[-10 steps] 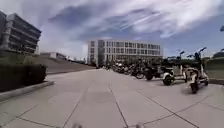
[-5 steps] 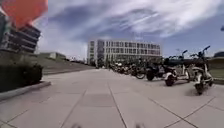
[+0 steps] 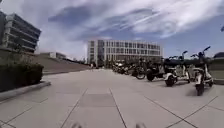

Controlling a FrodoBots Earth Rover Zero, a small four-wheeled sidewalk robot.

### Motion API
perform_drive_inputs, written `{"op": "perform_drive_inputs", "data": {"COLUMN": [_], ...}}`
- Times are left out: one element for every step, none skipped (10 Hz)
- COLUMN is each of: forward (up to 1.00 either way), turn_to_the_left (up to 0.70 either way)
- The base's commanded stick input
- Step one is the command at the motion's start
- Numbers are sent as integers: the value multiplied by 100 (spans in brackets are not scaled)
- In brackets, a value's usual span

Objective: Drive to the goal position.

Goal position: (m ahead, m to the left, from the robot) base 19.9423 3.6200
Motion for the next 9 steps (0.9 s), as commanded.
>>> {"op": "perform_drive_inputs", "data": {"forward": [36, 70, 70, 56, 0, 0, 0, 0, 0], "turn_to_the_left": [0, 0, 0, 0, 0, 0, 0, 0, 0]}}
